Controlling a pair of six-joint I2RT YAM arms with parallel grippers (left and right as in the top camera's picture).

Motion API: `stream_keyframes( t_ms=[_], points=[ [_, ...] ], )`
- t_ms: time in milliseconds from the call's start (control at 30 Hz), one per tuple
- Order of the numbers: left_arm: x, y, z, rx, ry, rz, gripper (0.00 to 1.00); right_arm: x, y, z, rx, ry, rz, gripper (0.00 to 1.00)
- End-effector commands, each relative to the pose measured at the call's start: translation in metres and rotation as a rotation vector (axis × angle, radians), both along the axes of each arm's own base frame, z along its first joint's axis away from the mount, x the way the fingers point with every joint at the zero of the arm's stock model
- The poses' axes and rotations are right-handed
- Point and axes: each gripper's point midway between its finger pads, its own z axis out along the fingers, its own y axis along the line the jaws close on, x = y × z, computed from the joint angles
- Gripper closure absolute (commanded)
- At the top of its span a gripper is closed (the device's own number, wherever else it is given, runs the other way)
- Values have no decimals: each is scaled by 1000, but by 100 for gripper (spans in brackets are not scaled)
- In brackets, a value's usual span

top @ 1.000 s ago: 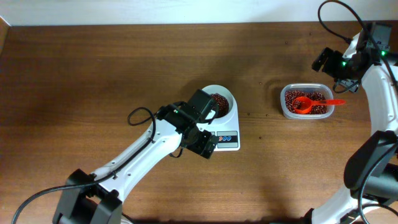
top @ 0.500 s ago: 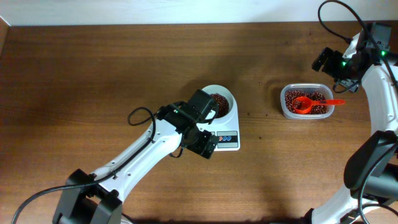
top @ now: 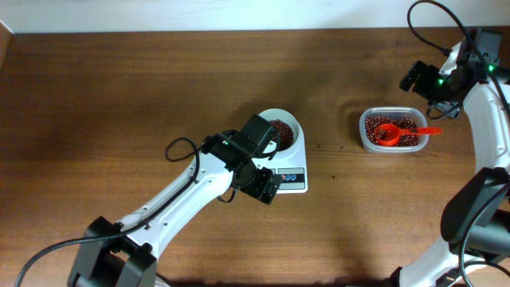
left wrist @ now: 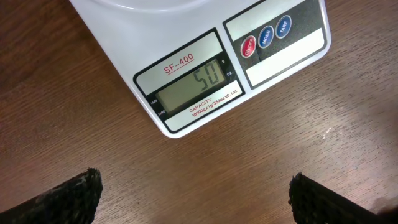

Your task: Scoop item into bowl and weigh 50g on scale

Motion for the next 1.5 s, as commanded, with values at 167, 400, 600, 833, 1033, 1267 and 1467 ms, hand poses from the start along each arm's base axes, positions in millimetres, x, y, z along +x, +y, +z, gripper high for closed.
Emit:
stream_keyframes(
  t_ms=[167, 400, 600, 833, 1033, 1267, 1467],
  points=[
    [-2, 0, -3, -4, 15, -10, 1, -3, 3, 13, 4, -29, 6, 1],
    [-2, 0, -3, -4, 15, -11, 1, -28, 48, 140, -61, -313, 92, 1],
    [-2, 0, -3, -4, 15, -10, 1, -81, 81, 238, -101, -563, 150, 1],
    [-2, 0, -3, -4, 15, -11, 1, -151, 90, 312, -146, -787, 147, 1],
    [-2, 0, -3, -4, 15, -10, 1, -186, 94, 335, -164, -875, 146, 1],
    [-2, 0, -3, -4, 15, -10, 1, -197, 56, 271, -311, -768, -24, 1],
    [-2, 0, -3, -4, 15, -11, 1, -181, 48, 234, -400, -962, -46, 1]
  ],
)
